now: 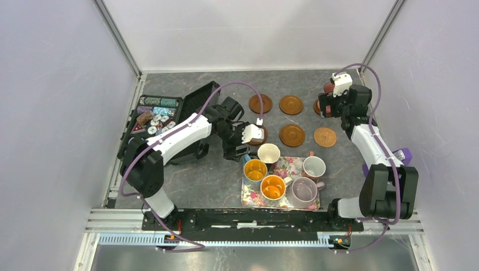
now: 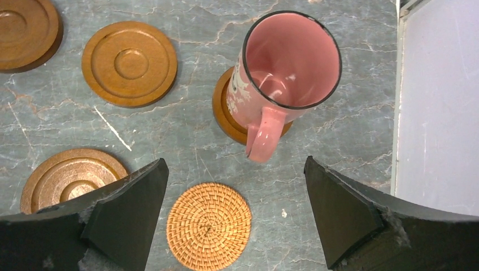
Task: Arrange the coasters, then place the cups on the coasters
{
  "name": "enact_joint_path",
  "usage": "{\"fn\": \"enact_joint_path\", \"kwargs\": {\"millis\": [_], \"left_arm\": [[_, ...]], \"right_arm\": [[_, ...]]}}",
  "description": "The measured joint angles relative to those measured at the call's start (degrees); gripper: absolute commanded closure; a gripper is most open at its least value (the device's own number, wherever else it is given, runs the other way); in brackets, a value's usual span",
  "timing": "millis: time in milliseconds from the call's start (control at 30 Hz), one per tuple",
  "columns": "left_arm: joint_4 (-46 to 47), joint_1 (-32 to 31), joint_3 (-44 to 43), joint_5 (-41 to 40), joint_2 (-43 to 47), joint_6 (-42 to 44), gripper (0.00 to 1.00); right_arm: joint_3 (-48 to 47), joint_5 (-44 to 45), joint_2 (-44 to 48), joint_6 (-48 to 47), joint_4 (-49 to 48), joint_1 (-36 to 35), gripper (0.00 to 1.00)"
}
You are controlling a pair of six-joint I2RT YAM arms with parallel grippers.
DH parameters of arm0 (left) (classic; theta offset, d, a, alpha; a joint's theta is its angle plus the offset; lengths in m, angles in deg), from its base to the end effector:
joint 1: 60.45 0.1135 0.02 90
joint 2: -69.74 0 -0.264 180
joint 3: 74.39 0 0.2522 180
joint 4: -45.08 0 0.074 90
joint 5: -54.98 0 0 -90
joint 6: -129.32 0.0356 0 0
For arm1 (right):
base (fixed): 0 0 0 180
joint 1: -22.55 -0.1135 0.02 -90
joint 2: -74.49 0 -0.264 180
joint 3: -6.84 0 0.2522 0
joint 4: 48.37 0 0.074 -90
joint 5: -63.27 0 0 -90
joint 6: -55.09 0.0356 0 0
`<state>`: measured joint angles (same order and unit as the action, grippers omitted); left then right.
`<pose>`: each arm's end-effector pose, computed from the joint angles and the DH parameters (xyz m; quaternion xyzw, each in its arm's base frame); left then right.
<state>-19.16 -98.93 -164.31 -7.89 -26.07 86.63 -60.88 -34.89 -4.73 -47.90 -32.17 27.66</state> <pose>0.2510 -0.2202 0.2509 0.6814 0.6739 -0.2174 0.1850 0.3137 -0.0230 0.2718 -0.0954 0.8491 -0.0210 0.5191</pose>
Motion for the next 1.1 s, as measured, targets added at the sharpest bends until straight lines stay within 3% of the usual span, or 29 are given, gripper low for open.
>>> {"fn": "enact_joint_path", "kwargs": {"millis": [367, 700, 800, 900, 1100], "left_arm": [[1.3, -4.0, 4.5, 1.9, 0.7, 7.0, 0.27], [2.4, -4.4, 10.5, 3.3, 7.2, 12.0, 0.37], [2.4, -4.5, 12.2, 3.3, 9.0, 12.5, 0.33], [2.9, -4.9, 12.6, 3.1, 9.3, 12.5, 0.21], [9.3, -5.6, 12.8, -0.7, 9.3, 10.9, 0.16]], "right_arm": [[0.0, -0.9, 0.0, -0.3, 2.8, 0.0, 0.02], [0.0, -0.9, 0.0, -0.3, 3.1, 0.0, 0.02], [0.1, -1.1, 0.0, -0.3, 3.3, 0.0, 0.02], [0.4, -1.5, 0.0, -0.3, 3.6, 0.0, 0.02], [0.8, -2.4, 0.2, -0.3, 4.5, 0.0, 0.02]]}}
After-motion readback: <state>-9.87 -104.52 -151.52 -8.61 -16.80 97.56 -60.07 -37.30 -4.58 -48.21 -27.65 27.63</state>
